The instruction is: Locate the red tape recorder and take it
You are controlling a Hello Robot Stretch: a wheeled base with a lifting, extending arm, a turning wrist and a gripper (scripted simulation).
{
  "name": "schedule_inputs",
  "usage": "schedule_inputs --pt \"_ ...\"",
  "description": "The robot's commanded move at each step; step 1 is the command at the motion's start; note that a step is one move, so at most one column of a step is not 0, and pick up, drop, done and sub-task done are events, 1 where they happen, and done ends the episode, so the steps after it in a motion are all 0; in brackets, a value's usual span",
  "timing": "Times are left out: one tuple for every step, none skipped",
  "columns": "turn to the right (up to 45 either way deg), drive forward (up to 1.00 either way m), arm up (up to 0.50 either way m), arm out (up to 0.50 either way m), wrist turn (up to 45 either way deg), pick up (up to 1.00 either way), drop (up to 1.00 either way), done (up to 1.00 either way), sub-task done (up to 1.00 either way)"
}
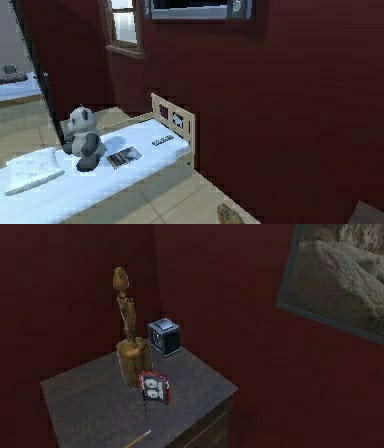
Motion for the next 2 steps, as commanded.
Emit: schedule_inputs --pt "0.0 0.00 0.26 0.00 0.0 0.00 0.00 0.00 0.00" --pt "0.0 0.00 0.00 0.32 0.0 0.00 0.00 0.00 0.00"
